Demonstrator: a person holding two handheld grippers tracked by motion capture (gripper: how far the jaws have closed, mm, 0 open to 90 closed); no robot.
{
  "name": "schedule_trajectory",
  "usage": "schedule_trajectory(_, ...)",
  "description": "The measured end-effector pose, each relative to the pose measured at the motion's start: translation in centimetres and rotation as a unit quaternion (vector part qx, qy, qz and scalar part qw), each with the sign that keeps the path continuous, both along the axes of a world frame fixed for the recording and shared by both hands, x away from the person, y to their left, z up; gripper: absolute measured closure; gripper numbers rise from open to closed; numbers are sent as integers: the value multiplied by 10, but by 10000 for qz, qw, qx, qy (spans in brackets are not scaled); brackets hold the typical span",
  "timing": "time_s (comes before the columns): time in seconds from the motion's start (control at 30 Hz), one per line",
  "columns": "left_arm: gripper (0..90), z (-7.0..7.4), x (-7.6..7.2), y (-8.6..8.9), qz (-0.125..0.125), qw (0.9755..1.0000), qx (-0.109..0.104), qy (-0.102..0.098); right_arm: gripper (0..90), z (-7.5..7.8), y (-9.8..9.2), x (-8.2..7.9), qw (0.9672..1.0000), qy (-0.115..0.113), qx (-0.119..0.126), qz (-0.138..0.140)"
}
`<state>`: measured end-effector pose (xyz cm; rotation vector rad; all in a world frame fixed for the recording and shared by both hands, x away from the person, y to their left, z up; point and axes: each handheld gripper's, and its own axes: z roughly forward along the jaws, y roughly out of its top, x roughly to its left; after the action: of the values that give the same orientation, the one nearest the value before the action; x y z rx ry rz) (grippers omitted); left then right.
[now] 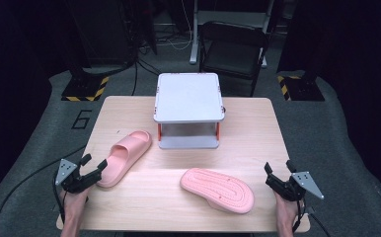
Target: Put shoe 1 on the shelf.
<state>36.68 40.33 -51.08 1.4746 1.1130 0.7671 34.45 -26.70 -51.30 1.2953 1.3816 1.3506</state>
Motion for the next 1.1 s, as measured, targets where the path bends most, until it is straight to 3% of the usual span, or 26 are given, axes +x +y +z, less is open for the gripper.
schedule_trajectory(0.17, 259, 3, 19, 3, -117, 9995, 113, 268, 149, 0, 0, 0, 10000, -12, -28, 15)
schedule_trajectory(0.23, 266, 2, 27, 2, -137, 9990, 258, 349, 149, 0, 0, 0, 10000, -5, 10, 11)
schedule_trajectory(0.43, 308, -1, 54, -1, -372, 9971, 341, 575, 152, 0, 0, 0, 10000, 28, -71, 27)
schedule_trajectory(0.53, 318, -1, 64, -7, -358, 9962, 481, 624, 152, 0, 0, -2, 10000, 25, -71, 17)
schedule_trajectory(0.67, 397, 0, 75, -14, -464, 9939, 630, 772, 154, 1, -2, -3, 10000, -18, -59, -30)
schedule_trajectory(0.7, 397, 0, 77, -17, -479, 9932, 733, 768, 154, 1, -2, -3, 10000, -18, -59, -30)
schedule_trajectory(0.73, 471, 0, 80, -21, -511, 9904, 978, 836, 154, 0, -2, -3, 10000, 0, -68, -22)
schedule_trajectory(0.77, 489, 0, 80, -21, -511, 9904, 978, 836, 154, 0, -2, -3, 10000, 0, -68, -22)
schedule_trajectory(0.83, 535, -1, 83, -22, -528, 9881, 1110, 922, 157, 0, -1, -2, 10000, -7, -77, -14)
schedule_trajectory(0.97, 600, -2, 88, -20, -579, 9885, 993, 983, 158, 1, 0, -3, 10000, -15, -90, 7)
schedule_trajectory(1.03, 726, -2, 88, -22, -665, 9885, 989, 928, 158, 1, 0, -3, 10000, -14, -92, 7)
schedule_trajectory(1.1, 750, -1, 87, -24, -687, 9880, 1043, 912, 158, 0, 0, -3, 10000, 2, -100, -5)
